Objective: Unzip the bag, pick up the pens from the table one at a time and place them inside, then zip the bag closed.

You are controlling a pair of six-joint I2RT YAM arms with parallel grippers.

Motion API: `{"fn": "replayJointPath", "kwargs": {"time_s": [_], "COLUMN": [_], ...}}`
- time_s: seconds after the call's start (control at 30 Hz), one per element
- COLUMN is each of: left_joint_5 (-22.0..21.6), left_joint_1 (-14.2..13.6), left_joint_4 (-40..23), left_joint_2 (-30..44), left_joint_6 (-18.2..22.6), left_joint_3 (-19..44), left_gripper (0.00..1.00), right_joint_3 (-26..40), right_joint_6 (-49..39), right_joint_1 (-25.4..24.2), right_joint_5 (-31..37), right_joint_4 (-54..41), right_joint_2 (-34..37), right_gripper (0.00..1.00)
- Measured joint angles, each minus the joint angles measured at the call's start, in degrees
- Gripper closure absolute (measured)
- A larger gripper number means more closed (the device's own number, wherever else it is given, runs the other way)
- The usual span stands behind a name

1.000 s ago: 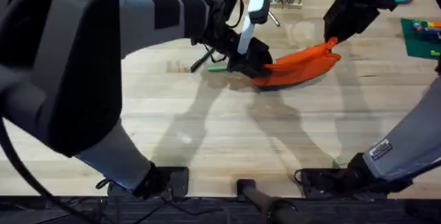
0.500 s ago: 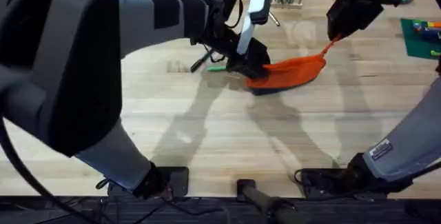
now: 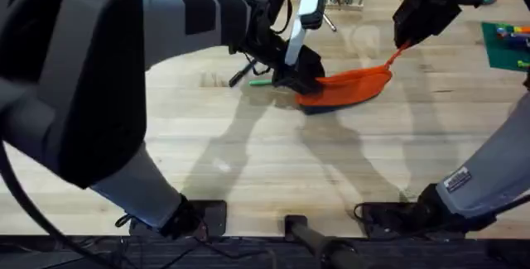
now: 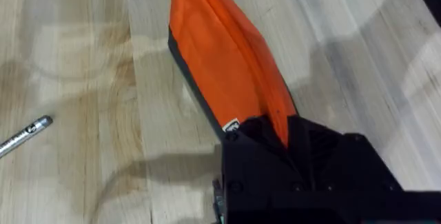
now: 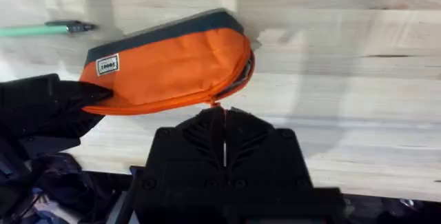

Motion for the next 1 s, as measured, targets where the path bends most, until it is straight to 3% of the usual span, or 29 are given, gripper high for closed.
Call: {"fn": "replayJointPath", "kwargs": {"time_s": [0.6, 1.0], "left_joint_5": [0.0, 0.0], "left_joint_1": [0.0, 0.0], "left_joint_4": [0.0, 0.0], "left_joint_2": [0.0, 0.0], "left_joint_6": [0.0, 0.0], "left_joint_3": [0.0, 0.0], "left_gripper": [0.958, 0.958], "right_joint_3": [0.0, 0.0], "right_joint_6": [-2.1, -6.0], "right_joint_1": [0.6, 9.4], "right_joint_5": [-2.1, -3.8], "right_joint_4": [0.1, 1.9], "right_joint_2": [0.0, 0.0], "right_gripper": [0.969, 0.969]}}
